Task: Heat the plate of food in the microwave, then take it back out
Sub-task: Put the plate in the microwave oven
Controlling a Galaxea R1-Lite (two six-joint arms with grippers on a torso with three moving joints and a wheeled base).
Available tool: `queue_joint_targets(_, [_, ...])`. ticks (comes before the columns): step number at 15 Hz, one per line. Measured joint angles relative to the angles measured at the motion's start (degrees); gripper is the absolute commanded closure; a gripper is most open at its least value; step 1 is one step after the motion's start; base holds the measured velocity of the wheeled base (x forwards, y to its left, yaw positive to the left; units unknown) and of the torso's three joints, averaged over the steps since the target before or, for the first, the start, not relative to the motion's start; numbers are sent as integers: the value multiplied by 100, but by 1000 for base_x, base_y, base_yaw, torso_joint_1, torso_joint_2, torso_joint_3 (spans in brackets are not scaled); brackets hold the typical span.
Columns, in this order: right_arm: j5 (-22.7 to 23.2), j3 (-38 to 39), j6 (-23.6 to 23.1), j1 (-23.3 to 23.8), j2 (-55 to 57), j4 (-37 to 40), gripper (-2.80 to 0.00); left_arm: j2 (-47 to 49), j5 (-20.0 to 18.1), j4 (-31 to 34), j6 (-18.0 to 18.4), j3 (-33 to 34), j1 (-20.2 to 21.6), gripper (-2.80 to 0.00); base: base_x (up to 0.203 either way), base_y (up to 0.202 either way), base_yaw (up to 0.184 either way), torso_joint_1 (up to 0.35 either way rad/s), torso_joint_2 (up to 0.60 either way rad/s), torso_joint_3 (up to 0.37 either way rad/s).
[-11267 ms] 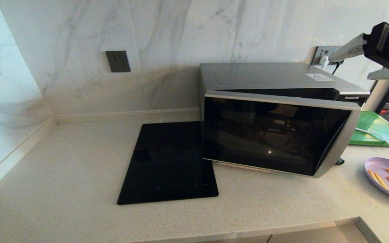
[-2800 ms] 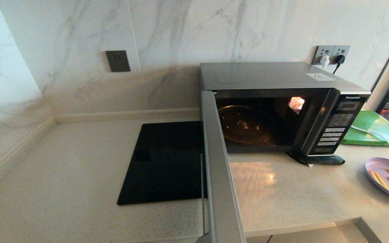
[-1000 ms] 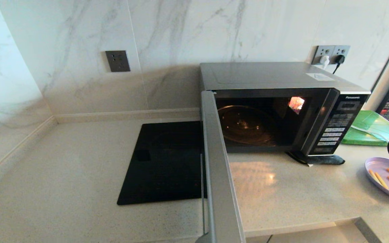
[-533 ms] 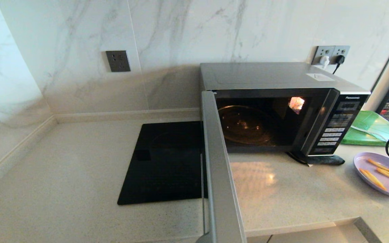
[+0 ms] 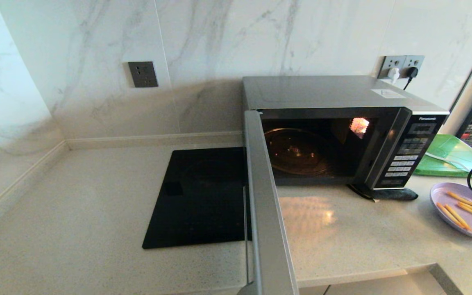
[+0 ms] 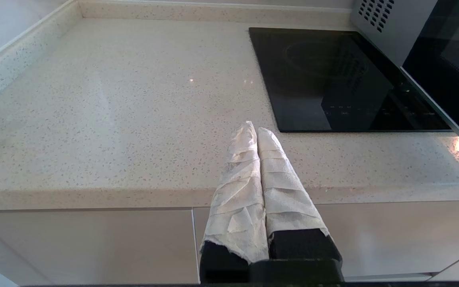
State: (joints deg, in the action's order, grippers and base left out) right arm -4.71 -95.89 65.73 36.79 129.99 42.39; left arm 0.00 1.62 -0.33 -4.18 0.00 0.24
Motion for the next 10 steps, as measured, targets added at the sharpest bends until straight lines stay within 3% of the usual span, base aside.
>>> queue_joint_targets(10, [-4, 55, -18, 35, -293, 2, 0, 0, 0, 2, 2, 0, -2, 0, 0, 0, 0, 0, 0, 0])
